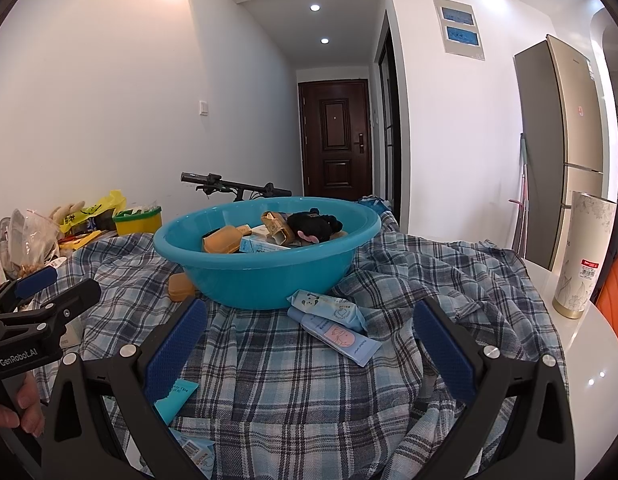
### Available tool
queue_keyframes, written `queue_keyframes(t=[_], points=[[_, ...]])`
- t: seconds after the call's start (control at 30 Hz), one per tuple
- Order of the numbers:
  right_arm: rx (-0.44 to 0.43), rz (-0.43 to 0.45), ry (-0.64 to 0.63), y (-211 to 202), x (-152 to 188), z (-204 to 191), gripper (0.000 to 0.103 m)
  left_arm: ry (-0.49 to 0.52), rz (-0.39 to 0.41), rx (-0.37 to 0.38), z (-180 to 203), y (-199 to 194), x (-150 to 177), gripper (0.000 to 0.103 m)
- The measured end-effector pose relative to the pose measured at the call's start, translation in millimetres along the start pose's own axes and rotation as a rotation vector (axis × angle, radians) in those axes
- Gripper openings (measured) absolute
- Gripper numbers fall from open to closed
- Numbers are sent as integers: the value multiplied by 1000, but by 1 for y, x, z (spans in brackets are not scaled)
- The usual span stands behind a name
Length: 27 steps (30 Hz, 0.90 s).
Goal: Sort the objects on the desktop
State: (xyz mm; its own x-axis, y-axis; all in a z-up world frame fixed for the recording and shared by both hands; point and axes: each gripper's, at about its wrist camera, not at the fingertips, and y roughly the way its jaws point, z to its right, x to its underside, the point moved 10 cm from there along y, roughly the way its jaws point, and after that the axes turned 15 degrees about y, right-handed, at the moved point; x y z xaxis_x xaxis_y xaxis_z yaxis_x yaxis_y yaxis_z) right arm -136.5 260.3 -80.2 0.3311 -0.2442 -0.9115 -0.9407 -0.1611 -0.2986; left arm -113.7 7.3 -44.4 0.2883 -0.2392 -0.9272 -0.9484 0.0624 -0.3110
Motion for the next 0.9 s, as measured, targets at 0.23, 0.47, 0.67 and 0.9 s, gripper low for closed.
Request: queue_keyframes(t=[0.23, 0.47, 0.67, 0.9], points=[[-1, -2, 2, 0, 0, 0, 103, -1, 1, -1, -1, 0, 0, 103], [-5, -8, 8, 0, 1, 0, 103, -1, 1, 0, -1, 0, 0, 103], [-6, -8, 9, 0, 1, 0, 103, 0, 0, 0, 0, 0, -1, 103], [-6, -9, 7, 1, 1, 0, 103, 0, 1, 0, 0, 0, -1, 103]])
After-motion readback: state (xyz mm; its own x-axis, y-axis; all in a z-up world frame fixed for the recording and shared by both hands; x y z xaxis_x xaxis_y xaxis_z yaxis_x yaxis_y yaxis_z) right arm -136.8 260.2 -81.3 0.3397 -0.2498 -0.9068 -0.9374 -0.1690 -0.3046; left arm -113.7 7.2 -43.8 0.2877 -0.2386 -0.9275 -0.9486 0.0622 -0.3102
